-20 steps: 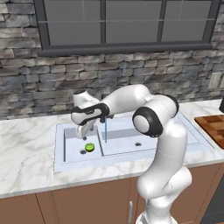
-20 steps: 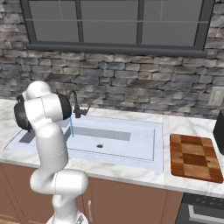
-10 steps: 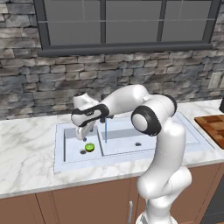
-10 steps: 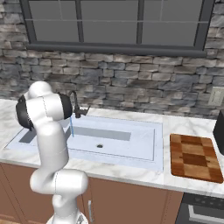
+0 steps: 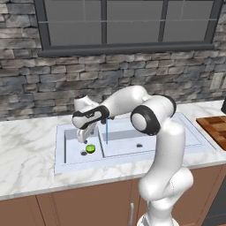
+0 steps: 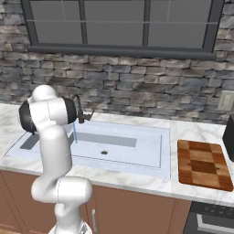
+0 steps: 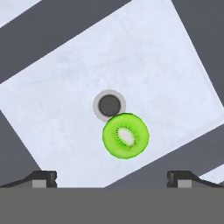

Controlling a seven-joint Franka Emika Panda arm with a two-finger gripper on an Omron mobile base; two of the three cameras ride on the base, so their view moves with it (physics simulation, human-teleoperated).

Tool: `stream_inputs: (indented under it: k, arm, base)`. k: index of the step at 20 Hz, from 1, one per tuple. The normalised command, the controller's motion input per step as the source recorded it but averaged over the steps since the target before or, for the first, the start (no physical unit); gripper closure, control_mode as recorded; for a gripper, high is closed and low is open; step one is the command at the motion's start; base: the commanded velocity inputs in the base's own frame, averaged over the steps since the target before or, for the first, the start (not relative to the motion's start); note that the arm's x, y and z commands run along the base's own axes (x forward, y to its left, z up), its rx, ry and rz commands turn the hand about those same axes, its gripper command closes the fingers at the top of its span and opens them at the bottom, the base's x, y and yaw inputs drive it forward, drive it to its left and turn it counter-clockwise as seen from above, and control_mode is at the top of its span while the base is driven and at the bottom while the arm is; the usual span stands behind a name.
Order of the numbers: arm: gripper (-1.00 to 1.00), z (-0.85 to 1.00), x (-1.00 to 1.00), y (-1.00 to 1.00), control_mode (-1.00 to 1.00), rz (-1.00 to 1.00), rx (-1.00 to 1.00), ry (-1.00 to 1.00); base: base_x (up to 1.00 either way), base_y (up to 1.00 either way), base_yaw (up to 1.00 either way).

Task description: Pick the kiwi from the sink and place it on the cutting board to airdry. Then turn off the sink faucet.

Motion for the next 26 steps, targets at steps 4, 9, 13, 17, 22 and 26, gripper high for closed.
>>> stream_inputs:
  k: [4,9,13,17,22,26]
  arm:
    - [-1.0,-0.1,0.08,0.03,-1.0,0.0,0.0,0.01]
    - [-1.0,-0.09,0.06,0.03,-1.0,0.0,0.0,0.0]
    - [-1.0,-0.08,0.05,0.01,-1.0,0.0,0.0,0.0]
    - [-1.0,-0.07,0.03,0.0,-1.0,0.0,0.0,0.0]
    - [-1.0,-0.12,0.03,0.0,-1.0,0.0,0.0,0.0]
    - [-1.0,-0.15,0.04,0.0,-1.0,0.0,0.0,0.0]
  base:
    - [0.0,0.0,0.0]
    - [0.0,0.0,0.0]
    - [0.0,0.0,0.0]
    - [0.0,0.0,0.0]
    - [0.0,0.0,0.0]
    - [0.0,0.0,0.0]
